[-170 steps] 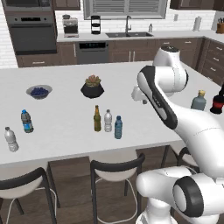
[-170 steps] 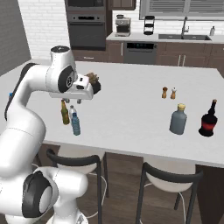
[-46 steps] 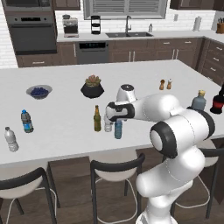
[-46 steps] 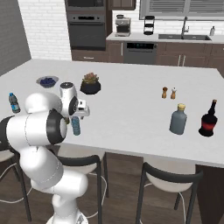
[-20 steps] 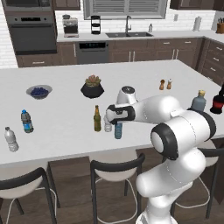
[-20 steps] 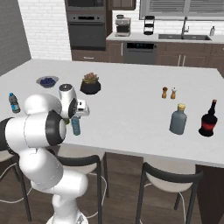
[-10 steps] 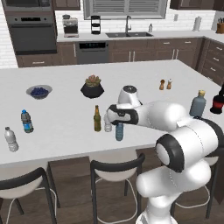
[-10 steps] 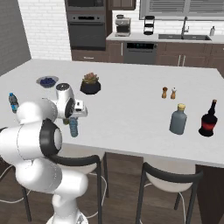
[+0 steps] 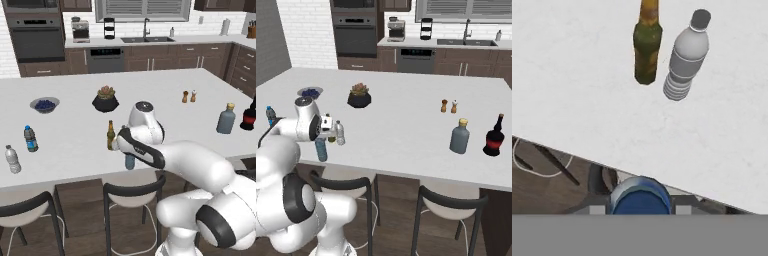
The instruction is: Move the plastic bottles in the middle to the plastics group, and the glass bottles in the middle to the glass group.
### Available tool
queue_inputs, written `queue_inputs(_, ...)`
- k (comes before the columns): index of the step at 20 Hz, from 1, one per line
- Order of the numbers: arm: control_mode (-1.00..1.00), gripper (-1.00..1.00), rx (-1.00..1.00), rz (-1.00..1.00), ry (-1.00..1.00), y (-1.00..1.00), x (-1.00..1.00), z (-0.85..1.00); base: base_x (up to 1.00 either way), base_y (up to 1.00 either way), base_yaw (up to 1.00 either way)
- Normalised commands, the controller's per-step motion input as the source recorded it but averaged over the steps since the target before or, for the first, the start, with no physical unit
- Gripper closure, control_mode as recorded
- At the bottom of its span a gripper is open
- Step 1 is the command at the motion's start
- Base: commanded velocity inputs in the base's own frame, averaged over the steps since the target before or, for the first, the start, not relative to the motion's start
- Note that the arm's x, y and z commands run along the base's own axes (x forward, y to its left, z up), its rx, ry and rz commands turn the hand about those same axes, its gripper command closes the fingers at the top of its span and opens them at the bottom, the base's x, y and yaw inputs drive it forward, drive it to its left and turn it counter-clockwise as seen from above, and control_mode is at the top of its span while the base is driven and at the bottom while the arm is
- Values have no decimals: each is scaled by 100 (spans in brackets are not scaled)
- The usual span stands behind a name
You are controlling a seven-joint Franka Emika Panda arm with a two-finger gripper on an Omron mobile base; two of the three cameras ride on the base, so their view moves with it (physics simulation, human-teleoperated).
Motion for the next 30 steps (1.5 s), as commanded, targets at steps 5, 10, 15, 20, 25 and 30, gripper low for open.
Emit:
queue_inputs(5,-100,100,0,12,-1,94,-29,32,0,0,0)
queue_inputs(10,-100,100,0,11,-3,99,0,28,0,0,0)
queue_inputs(15,-100,100,2,9,-6,90,11,27,0,0,0)
queue_inputs(20,-100,100,0,2,0,92,11,5,0,0,0)
queue_inputs(25,-100,100,0,0,0,76,25,0,0,0,0)
queue_inputs(30,-100,100,0,0,0,59,61,0,0,0,0)
